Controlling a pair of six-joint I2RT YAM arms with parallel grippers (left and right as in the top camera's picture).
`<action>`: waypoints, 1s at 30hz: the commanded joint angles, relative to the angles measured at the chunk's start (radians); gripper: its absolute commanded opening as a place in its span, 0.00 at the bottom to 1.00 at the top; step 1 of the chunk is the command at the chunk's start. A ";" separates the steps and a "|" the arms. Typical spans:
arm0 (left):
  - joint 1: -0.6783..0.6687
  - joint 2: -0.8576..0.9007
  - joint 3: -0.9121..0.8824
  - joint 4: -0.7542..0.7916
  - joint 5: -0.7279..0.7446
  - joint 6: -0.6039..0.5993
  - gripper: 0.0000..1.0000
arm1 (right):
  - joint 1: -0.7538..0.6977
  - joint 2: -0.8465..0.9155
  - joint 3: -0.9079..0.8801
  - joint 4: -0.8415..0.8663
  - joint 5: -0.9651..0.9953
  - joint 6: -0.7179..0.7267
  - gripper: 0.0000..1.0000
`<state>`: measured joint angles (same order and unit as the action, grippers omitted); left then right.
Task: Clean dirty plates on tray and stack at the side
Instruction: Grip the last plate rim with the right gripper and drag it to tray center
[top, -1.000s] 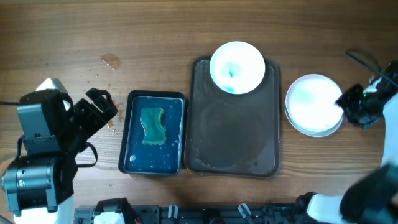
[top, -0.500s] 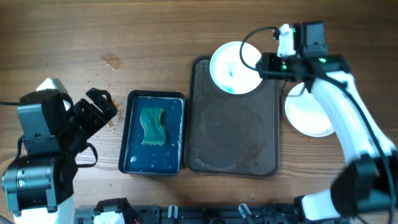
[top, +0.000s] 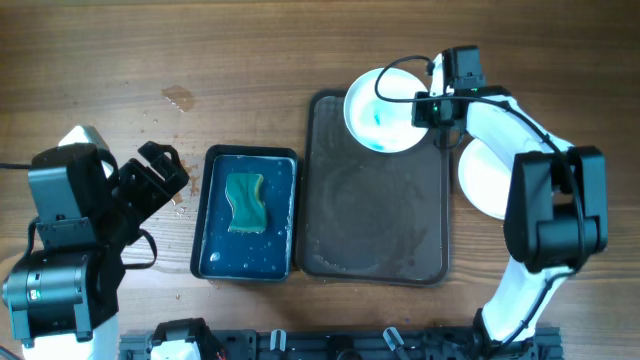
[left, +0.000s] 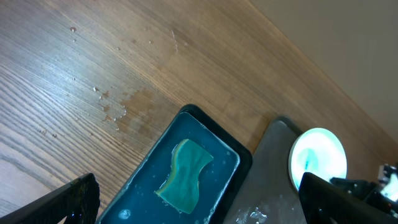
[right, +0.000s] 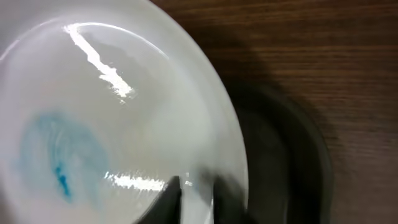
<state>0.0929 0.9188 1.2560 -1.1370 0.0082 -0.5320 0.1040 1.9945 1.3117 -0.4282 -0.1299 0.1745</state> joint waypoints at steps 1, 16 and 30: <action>0.005 -0.002 0.013 0.002 -0.009 0.004 1.00 | -0.003 -0.111 0.004 -0.034 0.006 -0.046 0.34; 0.005 -0.002 0.013 0.002 -0.009 0.004 1.00 | -0.036 -0.048 0.003 -0.042 -0.089 -0.008 0.04; 0.005 -0.002 0.013 0.002 -0.009 0.004 1.00 | 0.142 -0.537 -0.323 -0.383 -0.138 0.359 0.04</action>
<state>0.0929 0.9188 1.2564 -1.1381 0.0082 -0.5320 0.1833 1.4395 1.1748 -0.9314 -0.2081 0.3393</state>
